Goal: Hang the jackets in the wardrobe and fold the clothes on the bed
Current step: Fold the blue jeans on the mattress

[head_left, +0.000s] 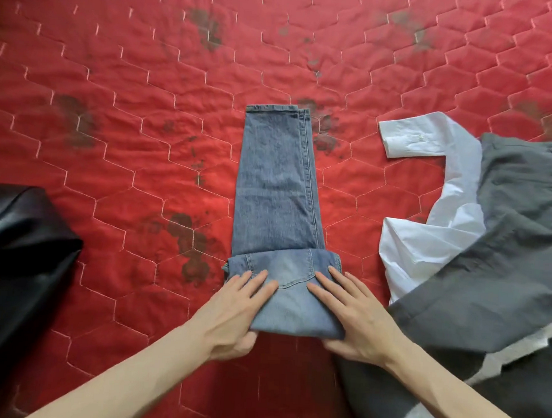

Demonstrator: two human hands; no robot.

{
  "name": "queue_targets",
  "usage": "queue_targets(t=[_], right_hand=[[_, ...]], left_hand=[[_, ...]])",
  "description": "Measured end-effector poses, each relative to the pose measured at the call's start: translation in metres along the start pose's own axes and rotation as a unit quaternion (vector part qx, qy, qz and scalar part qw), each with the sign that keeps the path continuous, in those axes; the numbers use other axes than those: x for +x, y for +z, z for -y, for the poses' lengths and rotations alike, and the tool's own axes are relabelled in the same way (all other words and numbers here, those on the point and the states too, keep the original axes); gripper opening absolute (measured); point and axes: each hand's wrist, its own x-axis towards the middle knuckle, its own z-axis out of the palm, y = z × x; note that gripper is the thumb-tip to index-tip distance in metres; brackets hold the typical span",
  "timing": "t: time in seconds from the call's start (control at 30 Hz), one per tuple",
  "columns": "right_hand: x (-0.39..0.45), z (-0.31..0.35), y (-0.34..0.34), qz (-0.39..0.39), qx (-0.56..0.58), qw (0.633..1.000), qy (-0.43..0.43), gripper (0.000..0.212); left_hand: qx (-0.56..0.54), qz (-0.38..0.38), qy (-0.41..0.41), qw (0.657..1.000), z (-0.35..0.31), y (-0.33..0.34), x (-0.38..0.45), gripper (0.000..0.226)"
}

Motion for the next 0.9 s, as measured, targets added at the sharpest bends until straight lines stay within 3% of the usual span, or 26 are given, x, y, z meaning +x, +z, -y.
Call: queue_targets(t=[0.13,0.23,0.3,0.43,0.53,0.67,0.7,0.9], right_hand=[[-0.016,0.006,-0.016,-0.045,0.086,0.995,0.014,0.083],[-0.024,0.012,-0.033,-0.099,0.154,0.981,0.062,0.062],[-0.025,0.015,-0.043,-0.134,0.238,0.956,0.107,0.048],[-0.008,0.018,-0.052,-0.206,0.383,0.878,0.203,0.034],[0.014,0.024,-0.044,-0.251,0.442,0.820,0.265,0.015],[0.044,0.030,-0.016,-0.219,0.429,0.816,0.320,0.022],[0.052,0.030,-0.008,-0.224,0.418,0.814,0.334,0.026],[0.082,0.018,0.015,-0.264,0.356,0.817,0.370,0.036]], left_hand=[[-0.108,0.034,0.000,0.994,-0.002,-0.027,-0.009,0.079],[-0.257,-0.009,-0.027,0.966,0.003,-0.039,-0.013,0.073],[-0.360,-0.041,-0.085,0.928,0.010,-0.044,-0.013,0.067],[-0.440,-0.132,-0.176,0.871,0.026,-0.039,-0.011,0.042],[-0.521,-0.193,-0.247,0.794,0.029,-0.024,-0.005,0.049],[-0.603,-0.250,-0.308,0.692,0.024,-0.011,0.013,0.049],[-0.607,-0.251,-0.305,0.690,0.022,-0.009,0.016,0.050],[-0.537,-0.214,-0.306,0.756,0.023,0.017,0.031,0.065]])
